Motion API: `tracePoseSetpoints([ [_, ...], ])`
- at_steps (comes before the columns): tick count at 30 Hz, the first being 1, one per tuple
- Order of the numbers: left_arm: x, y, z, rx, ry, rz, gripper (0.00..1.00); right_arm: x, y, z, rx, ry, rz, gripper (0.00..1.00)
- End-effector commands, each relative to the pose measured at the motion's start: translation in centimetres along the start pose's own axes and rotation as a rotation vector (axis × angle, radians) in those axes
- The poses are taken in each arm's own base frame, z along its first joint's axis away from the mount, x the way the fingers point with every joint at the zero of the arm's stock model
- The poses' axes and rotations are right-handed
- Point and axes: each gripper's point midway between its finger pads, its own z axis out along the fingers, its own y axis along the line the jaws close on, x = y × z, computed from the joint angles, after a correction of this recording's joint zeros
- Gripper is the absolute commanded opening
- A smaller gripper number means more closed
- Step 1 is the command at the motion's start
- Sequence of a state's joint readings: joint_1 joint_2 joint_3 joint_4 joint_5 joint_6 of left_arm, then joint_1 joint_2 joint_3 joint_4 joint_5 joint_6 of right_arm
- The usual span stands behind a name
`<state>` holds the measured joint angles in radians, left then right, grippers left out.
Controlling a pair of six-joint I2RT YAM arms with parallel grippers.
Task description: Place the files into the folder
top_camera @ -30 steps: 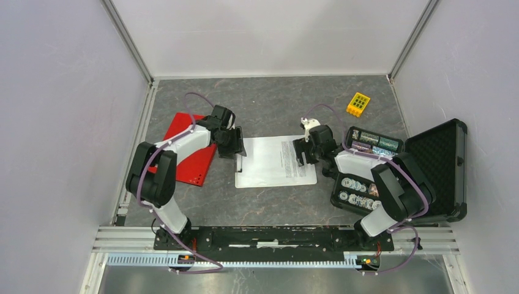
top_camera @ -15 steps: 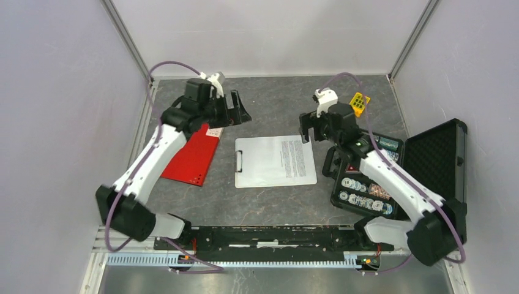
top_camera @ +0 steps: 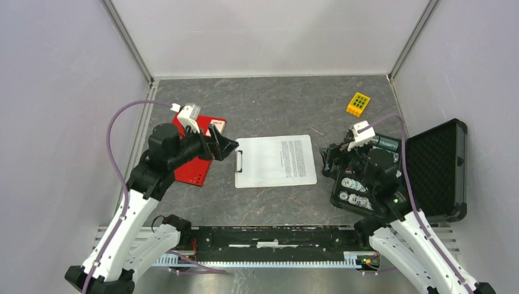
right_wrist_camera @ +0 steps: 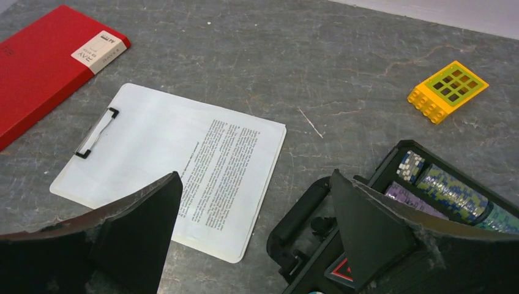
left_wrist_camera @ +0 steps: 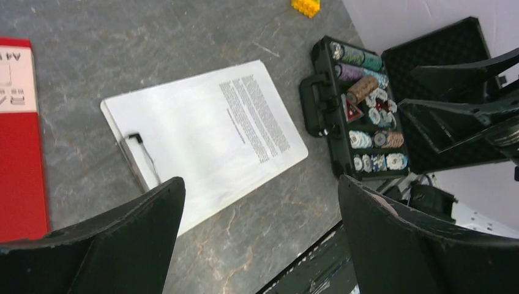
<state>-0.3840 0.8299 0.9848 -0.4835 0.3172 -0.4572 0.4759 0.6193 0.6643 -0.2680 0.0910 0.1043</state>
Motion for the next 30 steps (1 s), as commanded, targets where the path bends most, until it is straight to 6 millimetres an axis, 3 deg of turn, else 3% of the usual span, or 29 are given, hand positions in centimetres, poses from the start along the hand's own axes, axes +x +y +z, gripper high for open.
tracePoseSetpoints([
  [1,0.4,-0.6,-1.7,0.065,-0.100,0.086,1.00,0.5,-0.3,-1.2,0.018,-0.069,0.059,0.98],
  [6,2.6,1.6,-2.5,0.014,-0.150,0.123,1.00,1.5,0.0,-1.8,0.003,-0.097,0.111,0.98],
  [12,2.2,0.8,-3.9,0.048,-0.211,0.176,1.00,1.2,-0.2,-1.9,0.012,-0.102,0.111,0.98],
  [30,2.4,-0.1,-4.1,0.103,-0.220,0.185,1.00,0.4,0.8,-1.9,-0.036,-0.099,0.137,0.98],
])
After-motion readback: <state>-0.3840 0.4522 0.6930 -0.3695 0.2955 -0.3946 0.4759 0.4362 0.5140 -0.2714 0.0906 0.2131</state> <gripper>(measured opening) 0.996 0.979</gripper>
